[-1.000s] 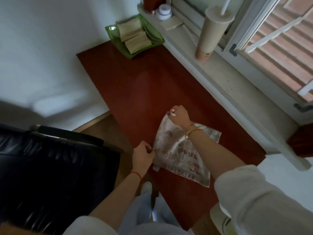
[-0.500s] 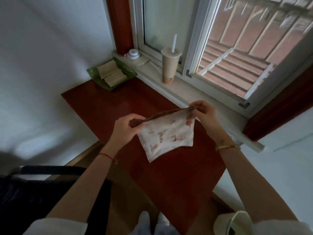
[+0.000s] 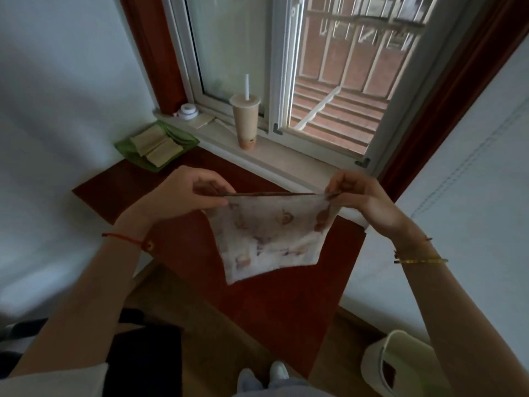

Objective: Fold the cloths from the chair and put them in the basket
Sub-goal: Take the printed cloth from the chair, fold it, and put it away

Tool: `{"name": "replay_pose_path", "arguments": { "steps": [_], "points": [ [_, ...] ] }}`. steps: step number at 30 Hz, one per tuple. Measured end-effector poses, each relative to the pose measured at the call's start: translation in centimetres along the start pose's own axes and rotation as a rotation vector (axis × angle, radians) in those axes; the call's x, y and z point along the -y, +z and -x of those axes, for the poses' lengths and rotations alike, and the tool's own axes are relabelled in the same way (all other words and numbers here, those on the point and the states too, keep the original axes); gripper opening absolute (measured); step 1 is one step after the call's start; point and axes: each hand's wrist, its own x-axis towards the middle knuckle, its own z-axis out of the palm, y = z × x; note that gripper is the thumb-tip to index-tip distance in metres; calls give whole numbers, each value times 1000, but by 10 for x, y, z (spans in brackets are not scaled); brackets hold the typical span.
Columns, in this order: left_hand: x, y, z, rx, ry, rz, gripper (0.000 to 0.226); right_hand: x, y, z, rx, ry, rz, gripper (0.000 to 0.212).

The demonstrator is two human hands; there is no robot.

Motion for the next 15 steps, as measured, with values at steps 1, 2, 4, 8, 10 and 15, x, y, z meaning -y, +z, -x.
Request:
{"name": "replay_pose_path", "arguments": {
  "steps": [1, 2, 4, 8, 10, 15],
  "points": [
    [1, 2, -1, 27, -2, 15, 23, -2, -3, 3, 19, 15, 4, 12],
    [3, 4, -3, 51, -8, 22, 24, -6, -5, 5, 35, 34, 10, 10],
    [12, 13, -9, 87, -39, 14, 23, -18, -7, 5, 47, 95, 32, 8],
    [48, 50, -25, 71, -174, -17, 18, -64, -1, -11, -79, 287, 146, 14],
    [71, 77, -31, 16, -248, -71, 15, -92, 6, -23, -133, 350, 315, 19],
    [118, 146, -22, -100, -316, -140, 12, -155, 26, -31, -156, 471, 491, 16]
  ]
}}
